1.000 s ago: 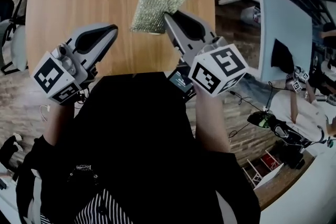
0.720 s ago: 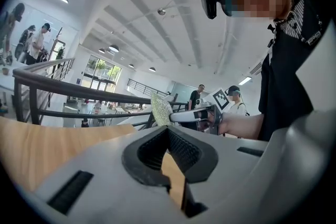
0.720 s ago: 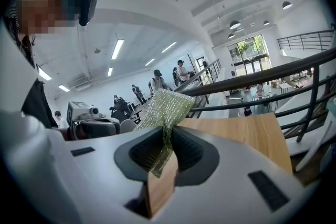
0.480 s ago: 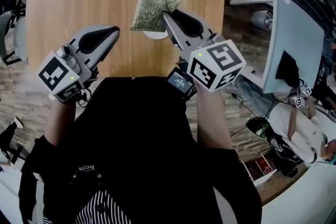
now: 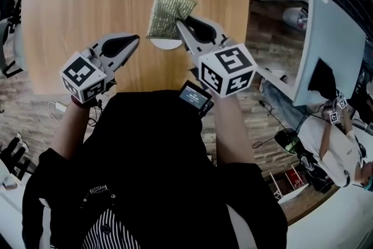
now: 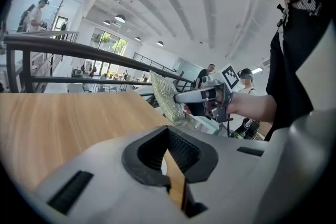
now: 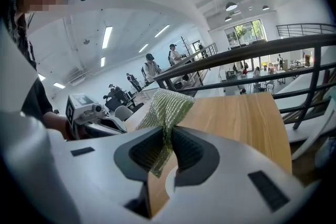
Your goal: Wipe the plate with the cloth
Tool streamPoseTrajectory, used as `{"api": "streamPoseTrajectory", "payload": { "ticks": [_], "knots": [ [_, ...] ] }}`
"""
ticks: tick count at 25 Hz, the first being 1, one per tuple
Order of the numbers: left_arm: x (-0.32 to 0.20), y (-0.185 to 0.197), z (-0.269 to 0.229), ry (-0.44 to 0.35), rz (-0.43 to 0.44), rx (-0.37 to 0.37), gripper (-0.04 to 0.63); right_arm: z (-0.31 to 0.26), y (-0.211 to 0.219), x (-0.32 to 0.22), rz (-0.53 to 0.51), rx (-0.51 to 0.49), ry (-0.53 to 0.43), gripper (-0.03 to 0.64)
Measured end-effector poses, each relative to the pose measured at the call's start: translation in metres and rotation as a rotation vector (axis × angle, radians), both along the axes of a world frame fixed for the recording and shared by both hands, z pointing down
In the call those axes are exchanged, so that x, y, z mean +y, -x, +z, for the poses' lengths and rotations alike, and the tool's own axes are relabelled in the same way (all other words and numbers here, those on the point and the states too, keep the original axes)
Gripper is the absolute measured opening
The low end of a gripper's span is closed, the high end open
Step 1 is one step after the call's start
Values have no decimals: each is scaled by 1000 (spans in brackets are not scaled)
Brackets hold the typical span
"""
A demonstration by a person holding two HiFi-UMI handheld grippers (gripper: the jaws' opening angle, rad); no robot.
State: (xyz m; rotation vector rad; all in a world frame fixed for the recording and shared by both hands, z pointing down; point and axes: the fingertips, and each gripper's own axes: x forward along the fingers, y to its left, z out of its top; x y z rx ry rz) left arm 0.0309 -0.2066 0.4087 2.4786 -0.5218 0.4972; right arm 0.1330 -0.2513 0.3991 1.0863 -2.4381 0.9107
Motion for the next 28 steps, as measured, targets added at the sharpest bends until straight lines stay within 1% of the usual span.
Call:
{"api": "streamPoseTrajectory", "payload": {
  "ticks": [5, 8, 11, 16, 22, 25, 28],
  "knots": [
    [3, -14, 44, 23, 50, -53, -2, 33, -4, 10, -1, 25, 41, 49],
    [2, -17, 70, 55, 44, -96, -2, 51, -6, 14, -12, 54, 61, 49],
    [3, -19, 97, 94, 41, -150, -2, 72, -13, 16, -15, 80, 90, 49],
    [8, -26, 143, 116, 100, -259, -2, 109, -19, 23, -46, 134, 143, 49],
    [16, -37, 175, 153, 154, -313, -2, 144, -17, 38, -93, 167, 197, 49],
    [20, -39, 188, 159, 185, -340, -2, 155, -14, 43, -121, 189, 209, 49],
    [21, -39, 208, 133, 239, -403, -2, 167, -14, 46, -135, 198, 223, 49]
  ]
}}
